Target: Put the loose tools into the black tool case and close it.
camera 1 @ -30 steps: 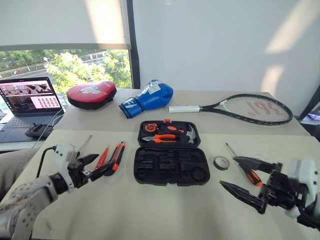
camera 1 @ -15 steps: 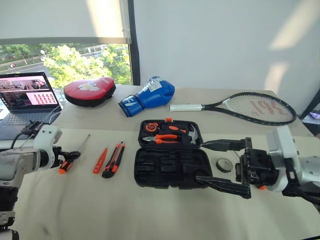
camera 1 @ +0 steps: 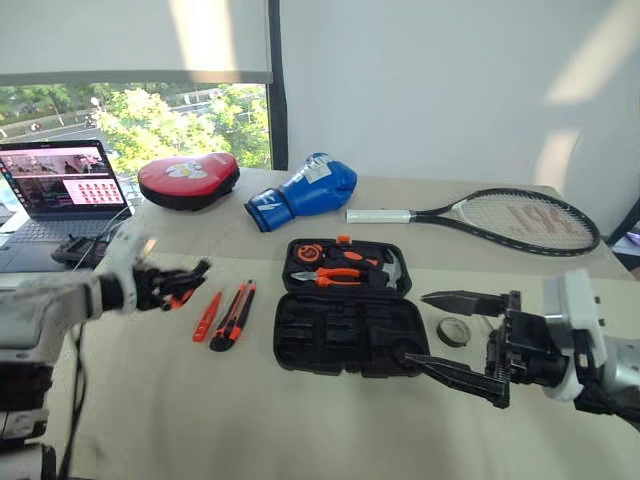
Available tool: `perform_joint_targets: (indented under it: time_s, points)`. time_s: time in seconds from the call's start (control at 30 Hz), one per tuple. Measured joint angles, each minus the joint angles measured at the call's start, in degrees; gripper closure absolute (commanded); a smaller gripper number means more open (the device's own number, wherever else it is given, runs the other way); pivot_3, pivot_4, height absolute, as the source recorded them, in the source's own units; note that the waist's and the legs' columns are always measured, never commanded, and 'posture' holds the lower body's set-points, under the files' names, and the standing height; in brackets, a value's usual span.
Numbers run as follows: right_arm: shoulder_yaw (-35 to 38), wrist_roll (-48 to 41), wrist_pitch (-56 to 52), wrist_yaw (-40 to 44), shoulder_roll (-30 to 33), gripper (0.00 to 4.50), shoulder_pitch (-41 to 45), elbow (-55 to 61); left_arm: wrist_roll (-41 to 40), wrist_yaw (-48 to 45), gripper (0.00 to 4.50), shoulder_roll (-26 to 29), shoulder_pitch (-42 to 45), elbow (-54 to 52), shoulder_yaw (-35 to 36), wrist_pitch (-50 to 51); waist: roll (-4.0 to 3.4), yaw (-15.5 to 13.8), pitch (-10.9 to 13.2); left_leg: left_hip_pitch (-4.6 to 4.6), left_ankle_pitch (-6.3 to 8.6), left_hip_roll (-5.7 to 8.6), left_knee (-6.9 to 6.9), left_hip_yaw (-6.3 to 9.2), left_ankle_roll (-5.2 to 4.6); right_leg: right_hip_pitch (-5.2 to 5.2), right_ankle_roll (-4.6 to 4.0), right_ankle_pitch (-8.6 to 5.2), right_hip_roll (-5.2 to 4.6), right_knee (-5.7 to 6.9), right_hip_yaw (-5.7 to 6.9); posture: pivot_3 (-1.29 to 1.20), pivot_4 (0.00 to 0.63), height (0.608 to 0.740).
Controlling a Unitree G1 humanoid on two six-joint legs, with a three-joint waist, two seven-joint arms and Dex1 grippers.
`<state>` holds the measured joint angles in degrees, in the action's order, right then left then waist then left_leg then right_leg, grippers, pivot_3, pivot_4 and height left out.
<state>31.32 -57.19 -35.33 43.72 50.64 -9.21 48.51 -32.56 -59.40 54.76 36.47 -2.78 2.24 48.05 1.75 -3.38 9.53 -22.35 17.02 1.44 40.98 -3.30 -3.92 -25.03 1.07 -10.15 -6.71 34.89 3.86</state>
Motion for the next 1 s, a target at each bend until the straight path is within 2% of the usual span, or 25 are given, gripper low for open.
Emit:
perform_joint_targets:
  time_s: [0.13, 0.3, 0.4, 0.5, 0.63, 0.83, 0.9, 0.93, 1.0]
  points:
    - [8.7, 1.2, -0.2, -1.6, -3.1, 0.00, -11.1, 2.7, 10.0, -7.2, 3.70, -6.6, 10.1, 3.9, -16.6, -8.2, -0.32, -0.2, -0.1, 0.13, -0.10, 0.16, 0.04, -0.29, -0.44, 0.11, 0.04, -0.01, 0.23, 0.04, -0.18, 0.00, 0.150, 0.740]
    - [19.7, 2.8, 0.3, -0.1, -8.1, 0.00, -24.5, 6.0, 20.0, -12.2, 3.70, -16.7, 17.8, 17.2, -29.0, -16.7, -0.26, 0.9, -0.1, 0.07, 0.25, -0.03, 0.24, -0.28, -1.07, 0.05, 0.07, -0.03, 0.42, 0.09, -0.24, 0.00, 0.150, 0.740]
    - [23.5, 3.0, 1.6, 0.2, -10.9, 0.00, -29.1, 7.6, 25.5, -13.9, 3.70, -20.4, 21.1, 25.5, -32.5, -22.3, -0.26, 1.5, -0.1, 0.05, 0.29, -0.08, 0.30, -0.28, -1.14, 0.01, 0.09, -0.03, 0.48, 0.09, -0.35, 0.00, 0.150, 0.740]
    - [23.9, 3.0, 2.9, -0.5, -11.8, 0.00, -30.7, 9.4, 29.6, -14.9, 3.70, -22.7, 22.1, 31.2, -34.1, -27.8, -0.26, 1.9, -0.1, 0.05, 0.31, -0.11, 0.32, -0.28, -1.17, -0.01, 0.10, -0.04, 0.46, 0.09, -0.37, 0.00, 0.150, 0.740]
    - [23.7, 2.9, 5.2, -1.7, -11.5, 0.00, -32.2, 10.7, 34.7, -13.9, 3.70, -26.8, 24.9, 39.3, -34.8, -35.3, -0.25, 1.3, -0.1, -0.02, 0.38, -0.13, 0.47, -0.26, -1.29, -0.01, 0.13, -0.04, 0.39, 0.09, -0.32, 0.00, 0.150, 0.740]
    - [23.1, 2.4, 7.9, -3.9, -9.9, 0.00, -33.4, 10.7, 37.5, -13.7, 3.70, -30.2, 26.9, 46.2, -34.1, -39.6, -0.26, 0.8, -0.1, -0.12, 0.49, -0.12, 0.75, -0.25, -1.47, 0.04, 0.28, -0.01, 0.24, 0.08, -0.29, 0.00, 0.150, 0.740]
    - [23.0, 2.3, 8.6, -4.5, -9.4, 0.00, -34.3, 10.7, 38.0, -13.7, 2.70, -30.4, 26.9, 46.9, -33.6, -40.5, -0.25, 0.8, -0.1, -0.12, 0.49, -0.12, 0.76, -0.25, -1.48, 0.05, 0.30, 0.01, 0.23, 0.06, -0.30, 0.00, 0.150, 0.740]
    - [23.0, 2.1, 8.8, -4.7, -9.3, 0.00, -34.4, 10.7, 38.1, -13.8, 2.50, -30.5, 26.9, 47.2, -33.4, -40.8, -0.25, 0.8, -0.1, -0.11, 0.49, -0.12, 0.76, -0.25, -1.48, 0.06, 0.31, 0.01, 0.22, 0.07, -0.31, 0.00, 0.150, 0.740]
    - [22.7, 1.9, 9.1, -5.3, -8.6, 0.00, -34.5, 10.7, 38.3, -13.9, 1.76, -30.6, 26.9, 47.3, -32.5, -42.0, -0.26, 0.7, -0.1, -0.10, 0.49, -0.13, 0.79, -0.23, -1.48, 0.08, 0.31, 0.01, 0.19, 0.08, -0.30, 0.00, 0.150, 0.740]
